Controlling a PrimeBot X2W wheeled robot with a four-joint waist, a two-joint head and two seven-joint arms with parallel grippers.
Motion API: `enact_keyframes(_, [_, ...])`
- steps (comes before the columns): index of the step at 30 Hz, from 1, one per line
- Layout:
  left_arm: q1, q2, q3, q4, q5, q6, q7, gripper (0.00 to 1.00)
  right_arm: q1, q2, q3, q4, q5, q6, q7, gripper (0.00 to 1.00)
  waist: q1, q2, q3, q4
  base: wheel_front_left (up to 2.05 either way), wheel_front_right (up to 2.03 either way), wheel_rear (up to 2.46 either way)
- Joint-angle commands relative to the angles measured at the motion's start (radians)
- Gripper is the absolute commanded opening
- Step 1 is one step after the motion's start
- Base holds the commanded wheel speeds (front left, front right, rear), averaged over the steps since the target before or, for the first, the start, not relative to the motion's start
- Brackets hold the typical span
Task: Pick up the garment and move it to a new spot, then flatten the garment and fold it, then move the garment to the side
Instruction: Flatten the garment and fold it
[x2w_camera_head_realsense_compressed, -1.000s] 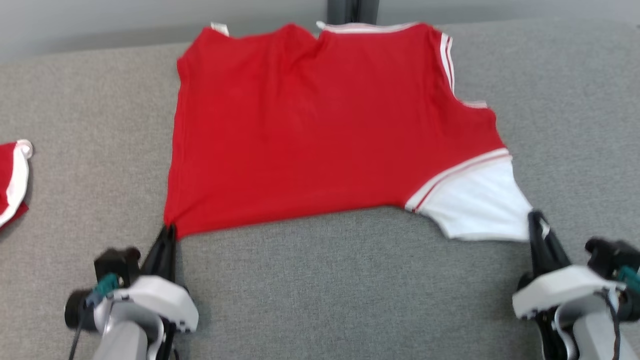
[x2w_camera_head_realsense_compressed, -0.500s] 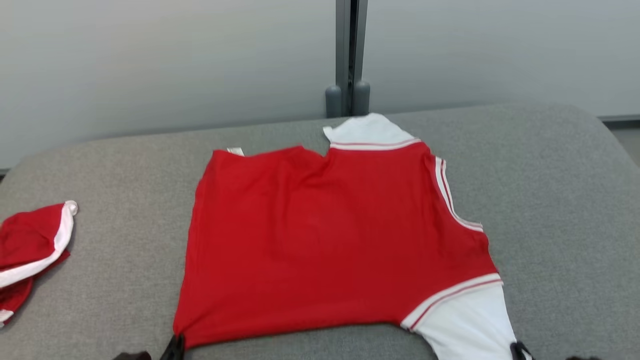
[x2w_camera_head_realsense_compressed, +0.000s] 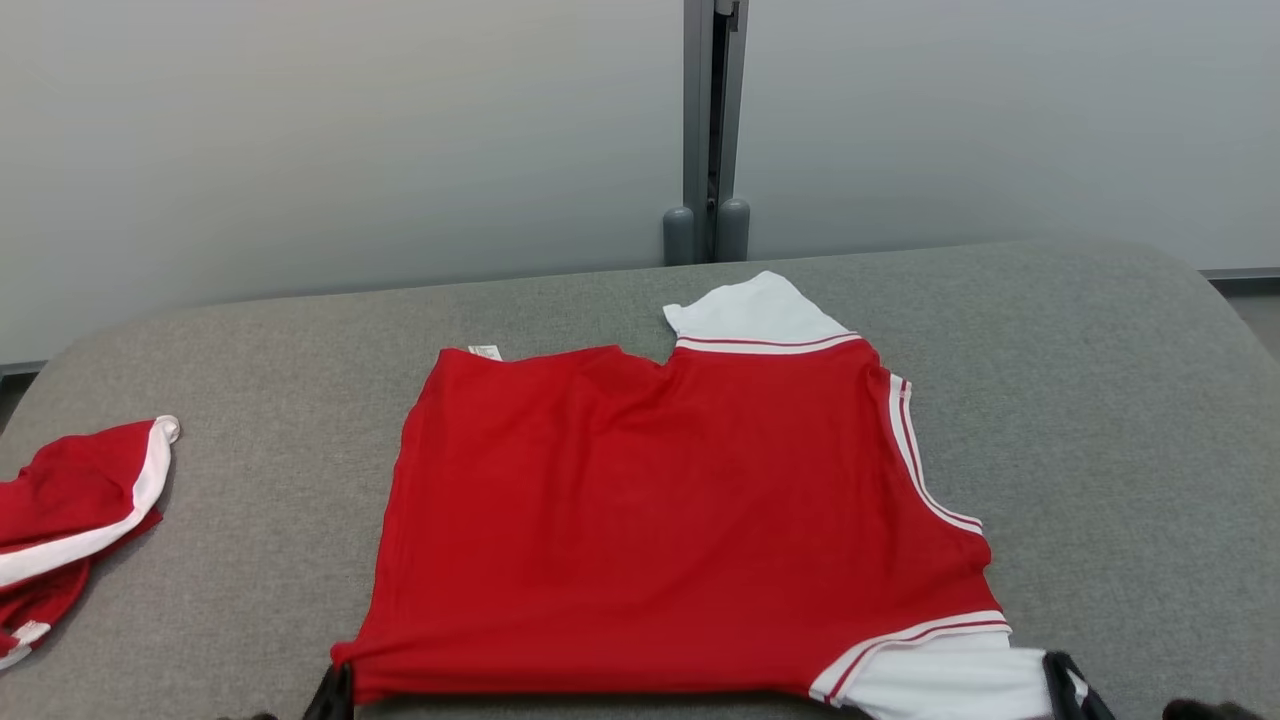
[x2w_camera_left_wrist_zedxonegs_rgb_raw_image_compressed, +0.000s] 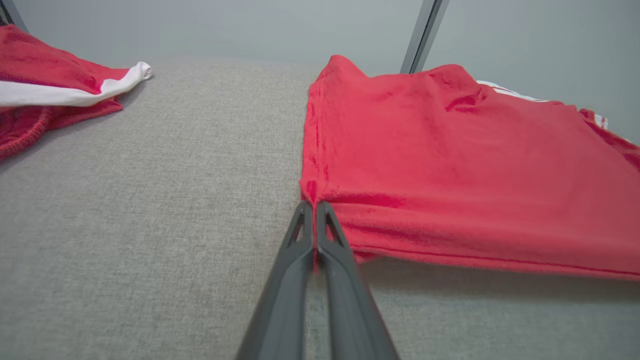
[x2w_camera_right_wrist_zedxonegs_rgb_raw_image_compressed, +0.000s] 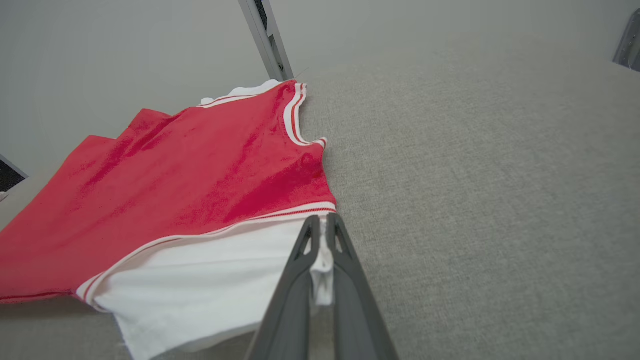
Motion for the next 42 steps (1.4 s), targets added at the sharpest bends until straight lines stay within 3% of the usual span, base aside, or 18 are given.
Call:
enact_keyframes(1, [-0.04,0.006,0.005,-0.022,0.003,-0.005,0.0,0.0,-0.041,-0.006,-0.003,-0.015,-0.004,0.0,-0.005,0.0,0.0,0.0,0.016,0.008,0.0,0.0,0.0])
enact_keyframes(7, [-0.169,0.006,-0.03,-0.025,0.035,-0.021,0.0,0.0,-0.213,-0.016,-0.013,-0.016,-0.027,0.0,-0.005,0.0,0.0,0.0,0.072,0.027,0.0,0.0,0.0])
enact_keyframes(16, [-0.405,0.006,-0.052,0.102,0.079,-0.028,0.0,0.0,-0.501,-0.033,0.006,0.158,-0.091,0.0,-0.004,0.0,0.0,0.0,0.192,0.045,0.0,0.0,0.0])
enact_keyframes(30, [-0.592,0.01,-0.055,0.213,0.115,-0.033,0.0,0.0,-0.714,-0.03,-0.004,0.325,-0.178,0.0,-0.004,0.0,0.0,0.0,0.319,0.067,0.0,0.0,0.0])
enact_keyframes(31, [-0.595,0.01,-0.05,0.208,0.113,-0.027,0.0,0.28,-0.721,-0.029,-0.008,0.331,-0.186,0.0,-0.005,0.26,0.0,0.0,0.322,0.069,0.0,0.0,0.0])
enact_keyframes(32, [-0.592,0.01,-0.046,0.207,0.109,-0.023,0.0,1.0,-0.726,-0.025,-0.015,0.336,-0.192,0.0,-0.005,0.98,0.0,0.0,0.324,0.07,0.0,0.0,0.0])
enact_keyframes(36, [-0.543,0.007,-0.035,0.181,0.09,-0.009,0.0,1.0,-0.71,-0.017,-0.055,0.294,-0.211,0.0,-0.005,1.0,0.0,0.0,0.318,0.076,0.0,0.0,0.0])
enact_keyframes(42, [-0.424,0.005,-0.06,0.125,0.013,0.006,0.0,1.0,-0.563,-0.008,-0.115,0.177,-0.196,0.0,-0.002,1.0,0.0,0.0,0.282,0.085,0.0,0.0,0.0])
